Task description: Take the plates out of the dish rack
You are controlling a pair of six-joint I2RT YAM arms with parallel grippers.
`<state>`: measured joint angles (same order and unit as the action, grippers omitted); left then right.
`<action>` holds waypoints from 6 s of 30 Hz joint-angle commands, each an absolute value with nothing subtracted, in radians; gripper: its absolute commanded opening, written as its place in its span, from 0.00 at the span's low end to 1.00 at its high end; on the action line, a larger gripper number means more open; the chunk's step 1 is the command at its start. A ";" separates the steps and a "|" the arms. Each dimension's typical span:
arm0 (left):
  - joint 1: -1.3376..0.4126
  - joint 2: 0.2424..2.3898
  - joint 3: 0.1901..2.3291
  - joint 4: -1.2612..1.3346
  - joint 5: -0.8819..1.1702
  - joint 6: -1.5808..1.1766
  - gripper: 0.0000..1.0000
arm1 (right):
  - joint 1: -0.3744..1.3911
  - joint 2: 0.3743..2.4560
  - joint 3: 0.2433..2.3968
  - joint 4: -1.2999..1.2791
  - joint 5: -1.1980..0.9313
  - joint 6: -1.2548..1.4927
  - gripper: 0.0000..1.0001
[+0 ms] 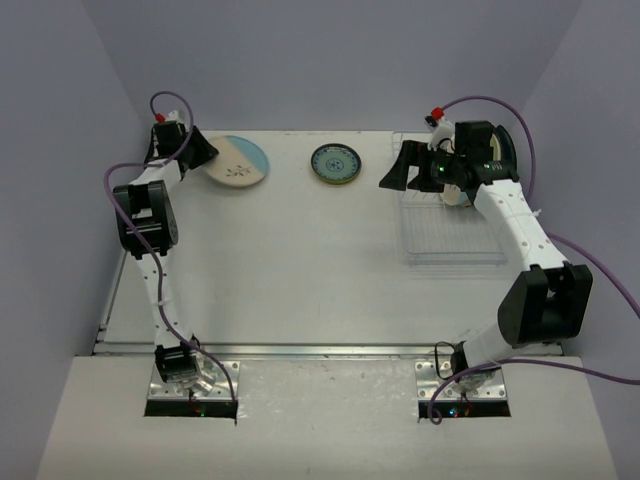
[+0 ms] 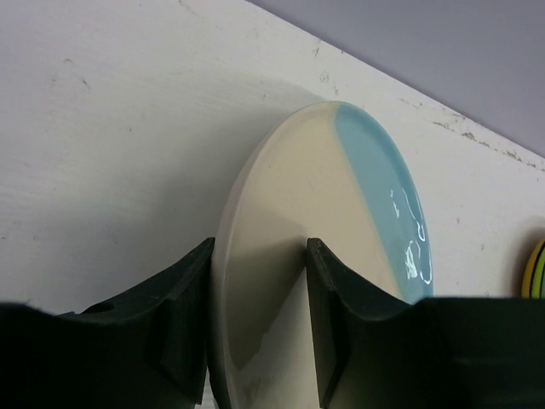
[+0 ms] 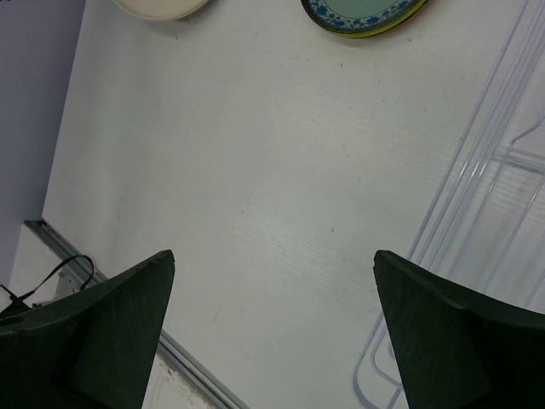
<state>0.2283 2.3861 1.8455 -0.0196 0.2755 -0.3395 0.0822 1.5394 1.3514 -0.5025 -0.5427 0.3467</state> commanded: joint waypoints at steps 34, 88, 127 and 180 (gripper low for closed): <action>0.024 1.744 1.416 0.166 -0.246 0.318 0.69 | -0.015 1.564 1.527 -0.585 0.085 0.011 0.99; -0.171 1.577 1.237 0.160 -0.193 0.262 0.70 | -0.181 1.926 1.969 -0.727 -0.171 0.099 0.00; -0.223 1.416 1.231 -0.326 1.127 0.400 0.78 | 0.429 1.455 1.591 -0.741 -0.597 -0.345 0.00; 0.228 1.810 1.359 0.302 1.023 -0.515 0.00 | 0.239 1.430 1.454 -0.561 -0.313 -0.021 0.99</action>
